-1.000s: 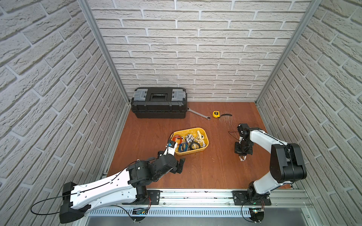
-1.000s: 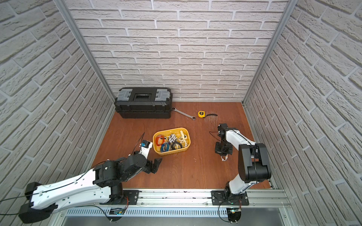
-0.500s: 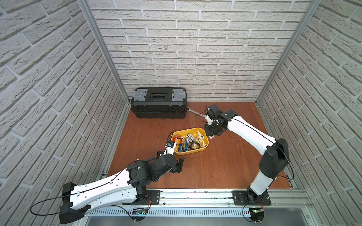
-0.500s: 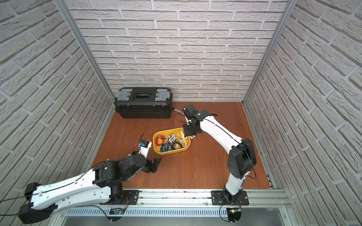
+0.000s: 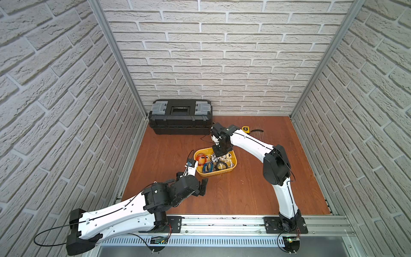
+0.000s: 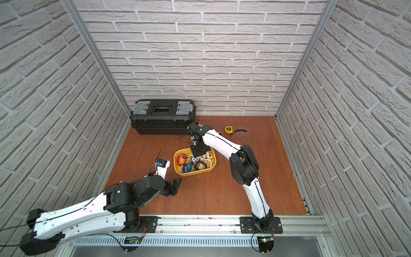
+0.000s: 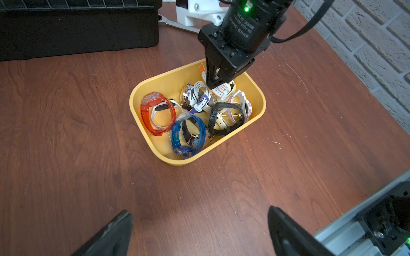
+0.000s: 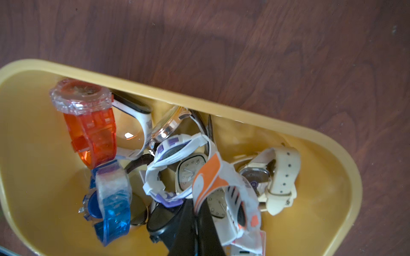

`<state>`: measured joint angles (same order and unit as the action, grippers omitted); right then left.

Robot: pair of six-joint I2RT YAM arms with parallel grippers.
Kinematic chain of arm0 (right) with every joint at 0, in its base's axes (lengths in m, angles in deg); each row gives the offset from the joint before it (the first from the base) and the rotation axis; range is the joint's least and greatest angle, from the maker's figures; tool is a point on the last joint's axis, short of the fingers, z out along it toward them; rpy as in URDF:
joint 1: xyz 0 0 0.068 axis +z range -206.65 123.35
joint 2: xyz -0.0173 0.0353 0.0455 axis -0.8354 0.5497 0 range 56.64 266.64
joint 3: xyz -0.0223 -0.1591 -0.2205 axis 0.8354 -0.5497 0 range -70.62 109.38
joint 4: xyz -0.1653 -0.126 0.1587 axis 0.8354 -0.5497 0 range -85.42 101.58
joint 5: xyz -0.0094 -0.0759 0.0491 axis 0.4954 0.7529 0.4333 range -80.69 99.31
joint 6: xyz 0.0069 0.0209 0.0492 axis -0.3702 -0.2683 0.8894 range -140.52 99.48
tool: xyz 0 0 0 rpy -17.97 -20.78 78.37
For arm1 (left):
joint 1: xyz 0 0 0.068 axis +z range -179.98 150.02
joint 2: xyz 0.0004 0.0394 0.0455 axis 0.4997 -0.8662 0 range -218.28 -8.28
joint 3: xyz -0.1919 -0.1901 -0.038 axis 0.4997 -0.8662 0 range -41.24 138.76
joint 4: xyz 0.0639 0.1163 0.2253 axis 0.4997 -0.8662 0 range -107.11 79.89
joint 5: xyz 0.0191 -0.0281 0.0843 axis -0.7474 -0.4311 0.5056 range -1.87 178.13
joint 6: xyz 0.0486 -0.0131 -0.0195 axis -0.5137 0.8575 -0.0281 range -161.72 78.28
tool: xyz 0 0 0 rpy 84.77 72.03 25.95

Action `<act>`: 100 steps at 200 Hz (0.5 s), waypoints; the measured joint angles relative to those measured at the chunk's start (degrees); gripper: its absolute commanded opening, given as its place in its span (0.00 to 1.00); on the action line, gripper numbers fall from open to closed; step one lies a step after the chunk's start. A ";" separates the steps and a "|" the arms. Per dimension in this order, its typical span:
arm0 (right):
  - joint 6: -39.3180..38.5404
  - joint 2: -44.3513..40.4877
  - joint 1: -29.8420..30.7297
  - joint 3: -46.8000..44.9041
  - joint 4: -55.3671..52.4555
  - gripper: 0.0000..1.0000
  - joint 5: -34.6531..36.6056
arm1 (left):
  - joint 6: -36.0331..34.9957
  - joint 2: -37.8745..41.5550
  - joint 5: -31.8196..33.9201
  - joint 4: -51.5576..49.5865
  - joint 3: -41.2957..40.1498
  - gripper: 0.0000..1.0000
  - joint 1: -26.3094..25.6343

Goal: Put the watch into the storage box
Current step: Place the watch in the storage box.

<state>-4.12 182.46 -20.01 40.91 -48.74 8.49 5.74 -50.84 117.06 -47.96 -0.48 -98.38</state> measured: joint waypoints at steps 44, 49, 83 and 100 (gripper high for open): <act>-2.69 3.10 -0.04 2.29 -0.85 0.03 1.03 | 0.17 0.00 0.17 -0.17 -0.02 0.98 0.04; -2.95 3.28 -0.07 2.38 -0.83 0.04 1.14 | 0.20 0.00 0.20 -0.17 -0.02 0.98 0.04; -3.67 3.32 0.00 2.47 -0.79 0.31 0.96 | 0.22 -0.02 0.22 -0.42 -0.02 0.98 0.04; -3.43 2.93 0.09 2.23 -0.52 0.38 0.48 | 0.20 -0.09 0.26 -0.55 -0.02 0.98 0.11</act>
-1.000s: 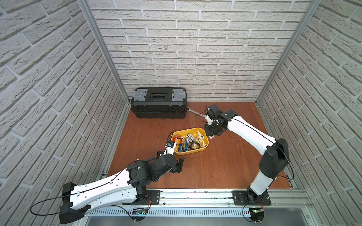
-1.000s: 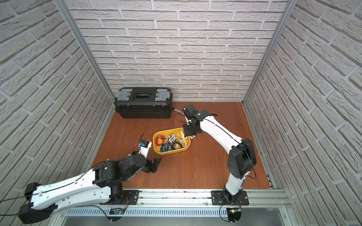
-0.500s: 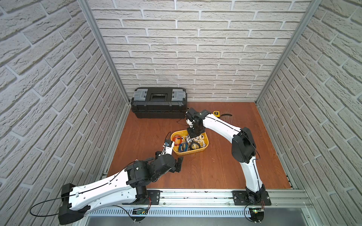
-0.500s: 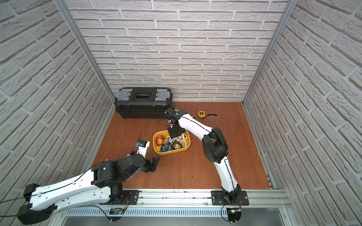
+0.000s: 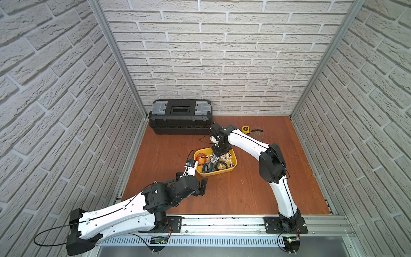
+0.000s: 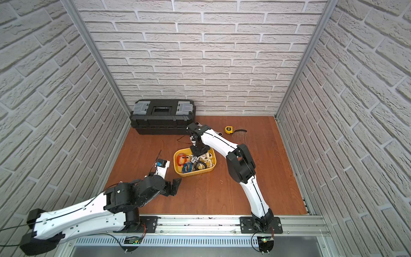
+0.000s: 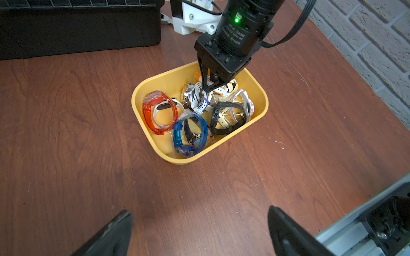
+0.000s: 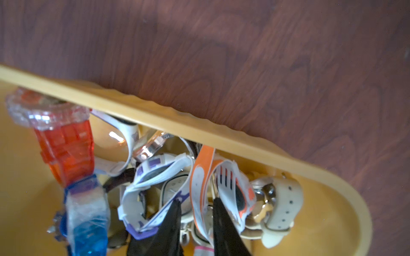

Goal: Put the watch into the storage box
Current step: Place the watch in the storage box, then reset both arms

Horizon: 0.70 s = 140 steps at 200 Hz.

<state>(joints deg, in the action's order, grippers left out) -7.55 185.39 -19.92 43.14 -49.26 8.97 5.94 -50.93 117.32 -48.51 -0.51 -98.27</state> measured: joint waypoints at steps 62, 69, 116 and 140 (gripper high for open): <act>0.70 -17.29 0.26 -8.94 4.24 0.66 -1.18 | 0.00 -1.18 0.02 0.04 0.00 0.98 2.38; 0.66 -21.11 0.13 -11.02 5.33 0.73 -0.87 | 0.00 -1.18 -0.09 0.17 0.00 0.98 3.41; 0.11 -46.84 -7.91 -31.80 15.23 1.00 2.51 | -0.48 -1.29 -3.52 2.71 0.00 0.98 17.90; 0.83 -57.70 -20.76 -46.58 21.99 1.00 3.32 | -0.66 -2.32 -6.82 5.09 -0.02 0.98 30.86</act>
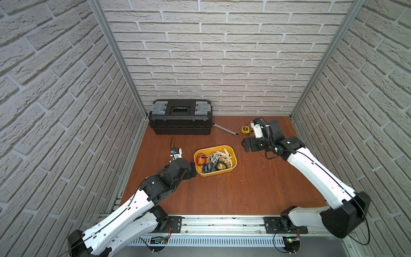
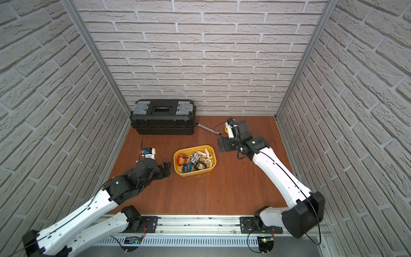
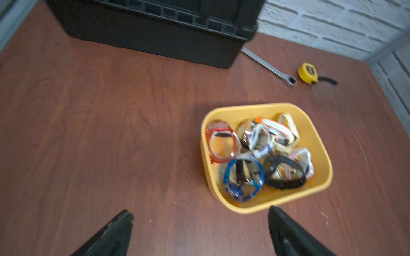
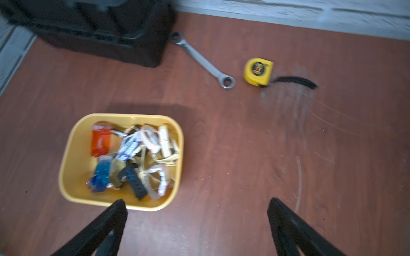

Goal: Put the watch into the storage box
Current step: Reset both arms

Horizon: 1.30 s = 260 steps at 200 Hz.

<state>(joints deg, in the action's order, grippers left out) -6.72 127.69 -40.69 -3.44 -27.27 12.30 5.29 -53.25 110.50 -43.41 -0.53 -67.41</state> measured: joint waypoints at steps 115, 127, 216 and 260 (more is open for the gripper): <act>-6.27 -5.86 -15.87 -49.51 56.68 1.00 10.99 | -25.75 -12.90 15.61 41.59 -17.99 0.98 25.05; -7.26 -1.42 -15.87 -49.09 63.06 1.00 10.45 | -29.31 -15.37 16.22 47.54 -20.06 0.98 26.40; -14.47 16.39 -13.31 -49.27 89.66 1.00 7.58 | -41.16 -41.90 -3.98 83.41 -23.50 0.98 36.57; -14.60 16.39 -13.35 -45.66 88.13 1.00 8.79 | -41.11 -45.00 -11.41 85.15 -20.52 0.98 40.02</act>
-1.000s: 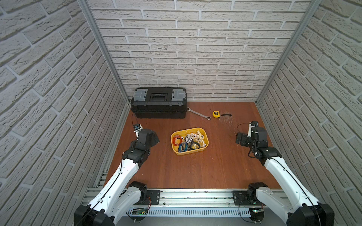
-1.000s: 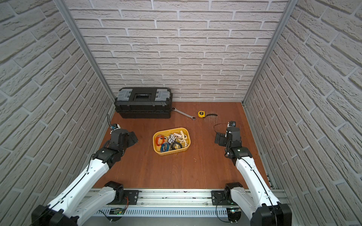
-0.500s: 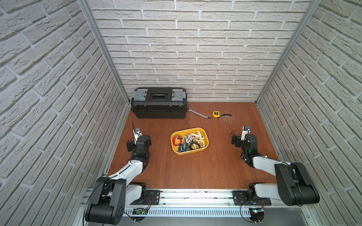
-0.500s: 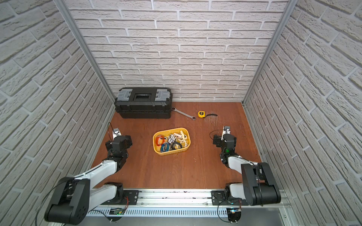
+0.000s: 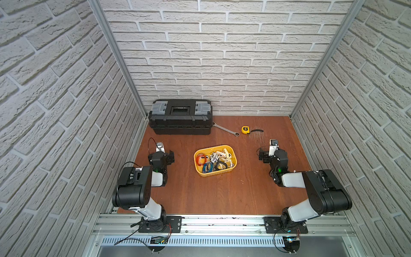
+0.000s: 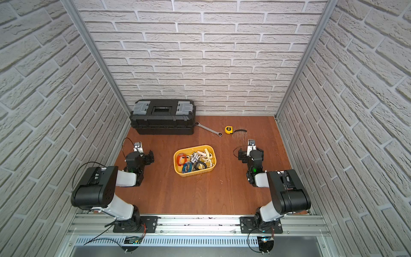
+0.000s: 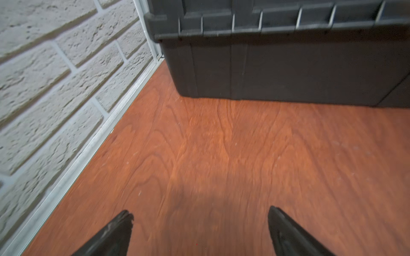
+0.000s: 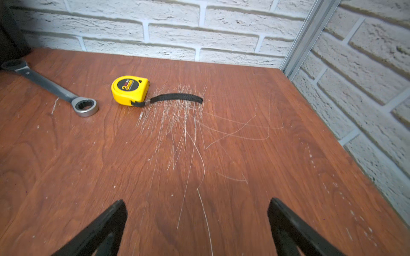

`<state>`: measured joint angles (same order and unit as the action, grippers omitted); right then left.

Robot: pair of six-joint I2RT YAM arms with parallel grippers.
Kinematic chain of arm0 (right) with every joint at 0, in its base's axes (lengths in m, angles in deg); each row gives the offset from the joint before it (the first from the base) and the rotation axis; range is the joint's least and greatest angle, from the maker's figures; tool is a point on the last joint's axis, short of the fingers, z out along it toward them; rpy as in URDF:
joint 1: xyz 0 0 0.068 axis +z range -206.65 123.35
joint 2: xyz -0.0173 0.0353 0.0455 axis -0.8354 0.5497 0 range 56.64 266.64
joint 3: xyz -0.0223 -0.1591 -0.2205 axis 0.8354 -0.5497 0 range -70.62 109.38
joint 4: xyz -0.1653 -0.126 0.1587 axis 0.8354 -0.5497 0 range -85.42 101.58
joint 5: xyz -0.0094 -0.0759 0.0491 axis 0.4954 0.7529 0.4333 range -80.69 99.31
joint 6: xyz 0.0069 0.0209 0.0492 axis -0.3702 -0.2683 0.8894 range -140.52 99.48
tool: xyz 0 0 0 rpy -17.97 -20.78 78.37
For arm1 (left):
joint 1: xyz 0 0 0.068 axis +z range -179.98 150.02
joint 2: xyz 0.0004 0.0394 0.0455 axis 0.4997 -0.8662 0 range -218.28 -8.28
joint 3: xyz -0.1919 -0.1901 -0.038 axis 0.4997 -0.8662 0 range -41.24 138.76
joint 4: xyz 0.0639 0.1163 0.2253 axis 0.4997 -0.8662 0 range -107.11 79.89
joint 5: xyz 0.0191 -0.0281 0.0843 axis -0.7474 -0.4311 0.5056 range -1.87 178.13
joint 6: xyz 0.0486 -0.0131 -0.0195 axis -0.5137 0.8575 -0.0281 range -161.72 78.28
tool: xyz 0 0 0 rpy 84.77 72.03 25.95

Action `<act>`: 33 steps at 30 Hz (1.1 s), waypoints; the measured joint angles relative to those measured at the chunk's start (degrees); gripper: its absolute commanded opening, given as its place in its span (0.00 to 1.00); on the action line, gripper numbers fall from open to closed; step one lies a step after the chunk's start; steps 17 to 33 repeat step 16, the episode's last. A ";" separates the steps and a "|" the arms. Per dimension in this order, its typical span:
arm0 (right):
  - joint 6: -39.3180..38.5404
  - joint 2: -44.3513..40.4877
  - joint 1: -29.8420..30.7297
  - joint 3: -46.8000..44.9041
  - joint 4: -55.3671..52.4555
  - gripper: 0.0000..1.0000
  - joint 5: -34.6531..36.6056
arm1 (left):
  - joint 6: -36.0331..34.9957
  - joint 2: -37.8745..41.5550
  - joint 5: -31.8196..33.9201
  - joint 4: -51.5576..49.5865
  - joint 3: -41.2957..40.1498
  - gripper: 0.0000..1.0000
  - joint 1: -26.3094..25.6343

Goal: Put the watch into the storage box
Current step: Reset both arms

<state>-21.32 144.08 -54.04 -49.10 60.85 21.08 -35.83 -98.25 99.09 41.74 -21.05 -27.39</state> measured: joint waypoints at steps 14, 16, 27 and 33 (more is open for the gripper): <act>0.09 0.00 -0.11 0.17 -1.62 0.99 0.20 | 0.33 0.02 -3.52 -0.52 1.03 0.98 1.05; 0.13 0.00 -0.13 0.17 -1.73 0.99 0.20 | 0.33 0.02 -3.56 -0.55 1.03 0.98 1.05; 0.13 0.00 -0.13 0.17 -1.73 0.99 0.20 | 0.33 0.02 -3.56 -0.55 1.03 0.98 1.05; 0.13 0.00 -0.13 0.17 -1.73 0.99 0.20 | 0.33 0.02 -3.56 -0.55 1.03 0.98 1.05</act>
